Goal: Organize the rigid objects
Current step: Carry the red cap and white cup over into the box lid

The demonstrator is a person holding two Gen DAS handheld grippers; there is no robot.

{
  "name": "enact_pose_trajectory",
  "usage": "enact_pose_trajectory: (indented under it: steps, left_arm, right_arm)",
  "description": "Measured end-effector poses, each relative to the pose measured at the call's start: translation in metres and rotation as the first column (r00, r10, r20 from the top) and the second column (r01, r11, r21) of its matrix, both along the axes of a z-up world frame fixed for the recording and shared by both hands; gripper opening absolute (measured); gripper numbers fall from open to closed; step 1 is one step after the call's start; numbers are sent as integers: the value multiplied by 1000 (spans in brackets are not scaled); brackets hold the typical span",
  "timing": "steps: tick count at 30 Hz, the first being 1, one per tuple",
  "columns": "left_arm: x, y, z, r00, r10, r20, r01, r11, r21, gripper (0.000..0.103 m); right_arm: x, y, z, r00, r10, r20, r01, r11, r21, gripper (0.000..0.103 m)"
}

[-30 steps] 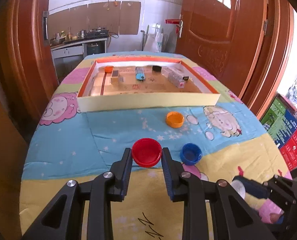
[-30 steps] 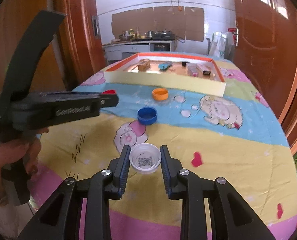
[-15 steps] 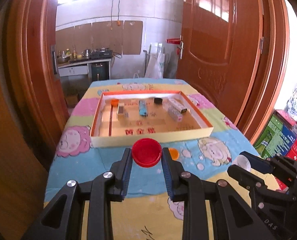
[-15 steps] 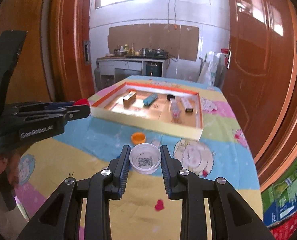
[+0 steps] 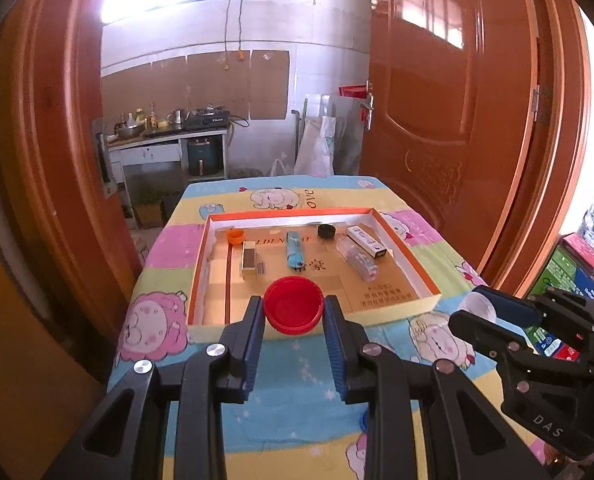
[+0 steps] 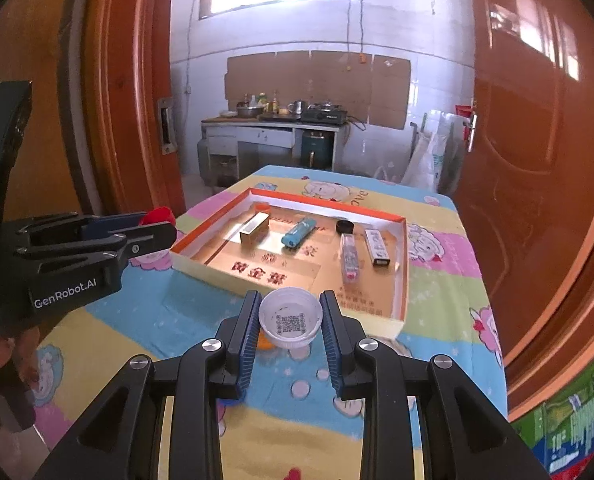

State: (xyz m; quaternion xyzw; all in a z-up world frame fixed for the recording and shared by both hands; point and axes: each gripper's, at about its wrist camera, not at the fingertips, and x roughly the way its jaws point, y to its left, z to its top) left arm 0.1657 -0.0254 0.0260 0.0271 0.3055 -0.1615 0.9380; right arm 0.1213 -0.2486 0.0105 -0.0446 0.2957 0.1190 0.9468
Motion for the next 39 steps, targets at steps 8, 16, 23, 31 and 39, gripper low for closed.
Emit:
enact_pose_trajectory:
  steps: [8, 16, 23, 31, 39]
  left_arm:
    - [53, -1, 3, 999, 19, -45, -18, 1000, 18, 30]
    - [104, 1, -5, 992, 62, -109, -57, 997, 45, 30]
    - [139, 12, -30, 978, 105, -182, -99, 994, 39, 30]
    - [157, 16, -69, 962, 122, -244, -110, 992, 62, 30]
    - [160, 15, -85, 952, 126, -280, -107, 991, 83, 30]
  right_arm:
    - [51, -3, 11, 1000, 15, -15, -16, 1000, -25, 30]
    - [108, -4, 17, 998, 36, -51, -37, 999, -13, 30]
    - [153, 0, 6, 993, 41, -109, -41, 999, 5, 30]
    - [184, 9, -40, 978, 42, -204, -44, 999, -6, 30]
    - [195, 9, -66, 966, 39, -257, -45, 999, -17, 30]
